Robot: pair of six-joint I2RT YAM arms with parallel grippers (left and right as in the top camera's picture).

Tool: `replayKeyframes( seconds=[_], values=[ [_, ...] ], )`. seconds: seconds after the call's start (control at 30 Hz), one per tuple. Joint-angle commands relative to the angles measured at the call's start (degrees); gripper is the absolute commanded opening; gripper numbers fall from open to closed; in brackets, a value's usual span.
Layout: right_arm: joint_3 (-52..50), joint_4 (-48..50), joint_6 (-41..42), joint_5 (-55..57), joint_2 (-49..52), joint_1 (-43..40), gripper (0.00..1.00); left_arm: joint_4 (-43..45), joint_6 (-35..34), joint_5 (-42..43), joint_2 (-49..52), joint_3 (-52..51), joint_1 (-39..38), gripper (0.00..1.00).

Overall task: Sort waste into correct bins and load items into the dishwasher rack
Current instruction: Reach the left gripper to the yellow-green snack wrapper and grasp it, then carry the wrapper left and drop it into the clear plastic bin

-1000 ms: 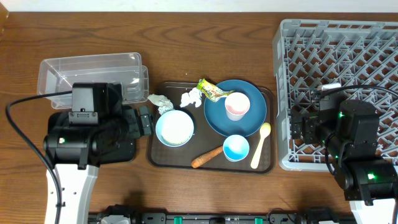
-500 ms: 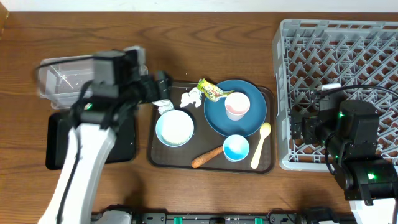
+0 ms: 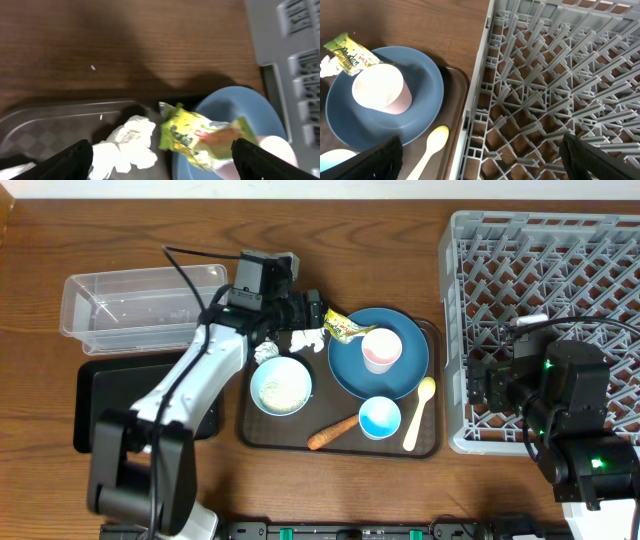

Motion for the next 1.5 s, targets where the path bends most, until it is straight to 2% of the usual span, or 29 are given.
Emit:
replayKeyframes(
  seconds=[0.0, 0.6, 0.7, 0.83, 1.03, 1.23, 1.37, 1.47],
  values=[
    [1.07, -0.09, 0.52, -0.37, -0.09, 0.63, 0.99, 1.01, -2.21, 0.37, 2.27, 0.83, -0.07, 0.88],
    [1.07, -0.09, 0.52, -0.37, -0.09, 0.63, 0.99, 4.68, -3.26, 0.35, 7.41, 0.83, -4.17, 0.84],
    [1.07, -0.07, 0.50, -0.37, -0.09, 0.63, 0.99, 6.16, -3.28, 0.35, 7.91, 0.83, -4.83, 0.73],
    [1.07, -0.09, 0.52, -0.37, -0.09, 0.63, 0.99, 6.38, -3.26, 0.28, 8.66, 0.83, -5.66, 0.70],
    [1.07, -0.07, 0.50, -0.37, -0.09, 0.63, 0.99, 6.38, -3.28, -0.61, 8.76, 0.83, -5.66, 0.48],
    [1.07, -0.07, 0.52, -0.37, -0.09, 0.63, 0.99, 6.34, -3.28, -0.57, 8.76, 0.83, -5.66, 0.31],
    [1.07, -0.07, 0.50, -0.37, -0.09, 0.63, 0.99, 6.29, -3.26, -0.57, 8.76, 0.83, -5.66, 0.27],
    [1.07, -0.07, 0.50, -0.37, -0.09, 0.63, 0.99, 6.29, -3.26, -0.57, 8.76, 0.83, -5.66, 0.19]
  ],
)
